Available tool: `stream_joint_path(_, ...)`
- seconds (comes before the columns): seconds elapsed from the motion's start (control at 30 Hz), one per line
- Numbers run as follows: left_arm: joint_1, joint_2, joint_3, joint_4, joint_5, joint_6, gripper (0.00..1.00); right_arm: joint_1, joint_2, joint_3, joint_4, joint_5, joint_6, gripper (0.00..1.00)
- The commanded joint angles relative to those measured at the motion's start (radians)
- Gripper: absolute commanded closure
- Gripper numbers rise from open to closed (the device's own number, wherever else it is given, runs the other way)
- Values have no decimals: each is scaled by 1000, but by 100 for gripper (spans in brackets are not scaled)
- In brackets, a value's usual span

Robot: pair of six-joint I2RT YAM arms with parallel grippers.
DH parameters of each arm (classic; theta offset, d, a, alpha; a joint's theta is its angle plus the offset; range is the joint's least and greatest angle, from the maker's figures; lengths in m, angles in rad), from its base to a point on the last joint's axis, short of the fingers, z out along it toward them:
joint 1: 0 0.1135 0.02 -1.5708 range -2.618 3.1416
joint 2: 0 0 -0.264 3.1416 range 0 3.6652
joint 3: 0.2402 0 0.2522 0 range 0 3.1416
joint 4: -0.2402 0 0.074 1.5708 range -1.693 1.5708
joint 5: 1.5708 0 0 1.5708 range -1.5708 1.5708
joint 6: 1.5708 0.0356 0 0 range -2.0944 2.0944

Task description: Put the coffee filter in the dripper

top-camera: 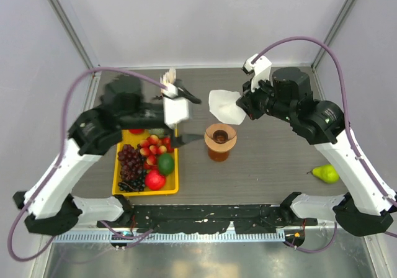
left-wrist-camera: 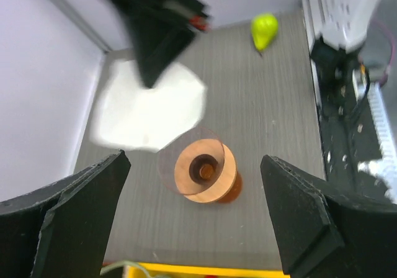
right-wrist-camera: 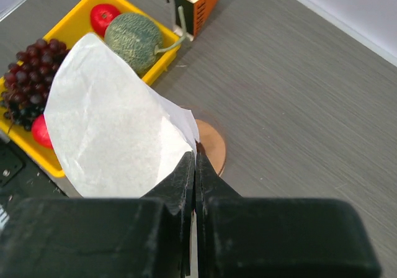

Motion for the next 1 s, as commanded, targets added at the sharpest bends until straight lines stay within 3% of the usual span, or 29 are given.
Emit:
stream_joint_path(0.0,239,-117,-43,286,290,-495,1,-21,26,79,-109,-183,-63,95)
stream_joint_path(0.1,388,-132,-93,361,388,-696,1,-28,91,128,-222,-266,-55,95)
stream_joint_path(0.2,446,-186,-210,447,393,-784,1,-39,148,153,-292,-310,-51,95)
stream_joint_path(0.77,472,-330,-376,418,361,-761,1,-97,286,81,-253,-280,-69,94)
stream_joint_path(0.83,475,-328,-376,404,356,-754,1,-100,286,68,-249,-288,-74,62)
stream_joint_path(0.87,479,-330,-374,394,354,-752,1,-102,289,75,-253,-290,-74,56)
stream_joint_path(0.9,484,-327,-374,389,353,-749,0,-107,286,87,-255,-290,-74,42)
stream_joint_path(0.97,496,-324,-370,381,356,-755,1,-119,277,123,-264,-293,-89,31)
